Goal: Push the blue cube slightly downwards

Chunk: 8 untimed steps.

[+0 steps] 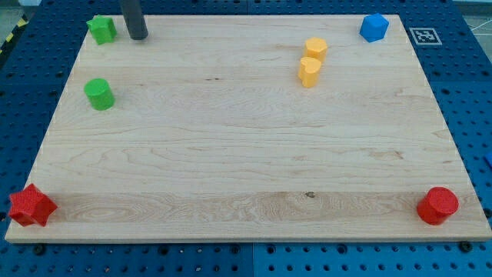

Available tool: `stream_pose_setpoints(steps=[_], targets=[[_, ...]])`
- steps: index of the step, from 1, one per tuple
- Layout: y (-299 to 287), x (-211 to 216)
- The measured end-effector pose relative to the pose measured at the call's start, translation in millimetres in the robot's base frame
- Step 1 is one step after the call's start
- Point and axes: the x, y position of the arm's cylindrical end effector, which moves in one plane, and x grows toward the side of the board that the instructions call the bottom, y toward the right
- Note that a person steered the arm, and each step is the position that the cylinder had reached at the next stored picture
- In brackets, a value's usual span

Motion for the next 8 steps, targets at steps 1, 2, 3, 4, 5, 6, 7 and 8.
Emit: stream_pose_setpoints(steps=[1, 2, 3, 4, 5, 6, 7, 8], targets=[[0, 0], [9, -1], [90, -11], [176, -32], [179, -32], [212, -36], [274, -36], [334, -36]])
